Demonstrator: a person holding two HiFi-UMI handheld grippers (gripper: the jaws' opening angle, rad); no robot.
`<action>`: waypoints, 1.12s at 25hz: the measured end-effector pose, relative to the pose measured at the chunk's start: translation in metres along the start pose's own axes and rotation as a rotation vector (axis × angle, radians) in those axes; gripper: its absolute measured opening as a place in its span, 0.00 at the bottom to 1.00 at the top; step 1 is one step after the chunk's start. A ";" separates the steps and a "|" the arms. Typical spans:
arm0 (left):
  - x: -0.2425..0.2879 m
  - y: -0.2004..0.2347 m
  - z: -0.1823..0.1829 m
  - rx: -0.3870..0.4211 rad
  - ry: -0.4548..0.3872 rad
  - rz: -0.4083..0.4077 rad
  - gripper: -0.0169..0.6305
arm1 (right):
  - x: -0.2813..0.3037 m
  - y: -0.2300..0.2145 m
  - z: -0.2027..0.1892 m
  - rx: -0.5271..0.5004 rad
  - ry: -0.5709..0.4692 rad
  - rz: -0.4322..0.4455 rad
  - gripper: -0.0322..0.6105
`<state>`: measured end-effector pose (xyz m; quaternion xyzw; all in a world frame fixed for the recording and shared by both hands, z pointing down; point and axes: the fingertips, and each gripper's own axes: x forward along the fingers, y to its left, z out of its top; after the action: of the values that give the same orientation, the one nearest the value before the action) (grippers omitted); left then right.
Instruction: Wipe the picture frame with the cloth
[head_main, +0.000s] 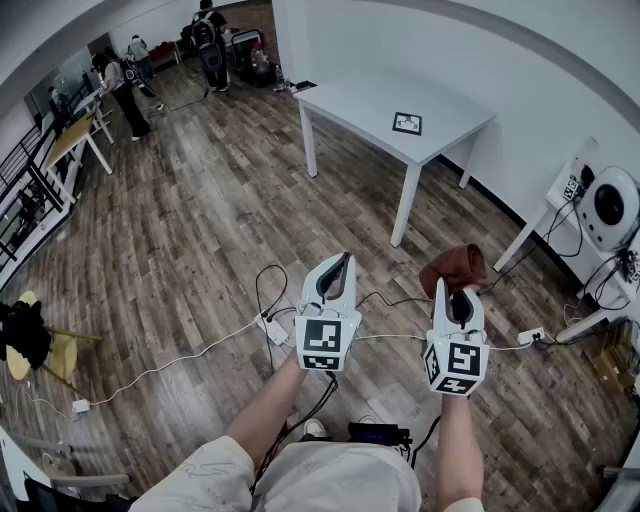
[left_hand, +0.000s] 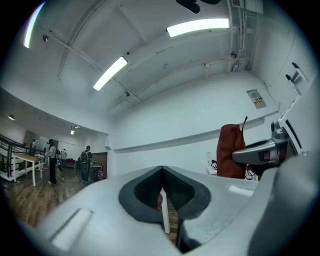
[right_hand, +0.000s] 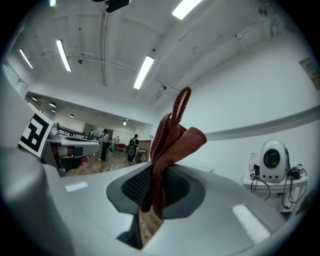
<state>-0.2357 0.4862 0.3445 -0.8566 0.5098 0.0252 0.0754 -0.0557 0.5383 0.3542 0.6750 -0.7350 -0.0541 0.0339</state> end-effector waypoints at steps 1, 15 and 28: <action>0.001 0.000 0.000 0.001 0.000 0.000 0.03 | 0.001 0.000 -0.001 0.000 0.001 0.000 0.17; 0.020 -0.014 -0.005 0.002 0.011 -0.010 0.03 | 0.012 -0.017 -0.008 0.018 0.005 0.002 0.17; 0.070 -0.070 -0.012 0.007 0.035 0.000 0.03 | 0.022 -0.086 -0.030 0.039 0.024 0.033 0.17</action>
<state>-0.1415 0.4561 0.3553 -0.8566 0.5113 0.0087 0.0694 0.0316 0.5086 0.3727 0.6641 -0.7464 -0.0309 0.0305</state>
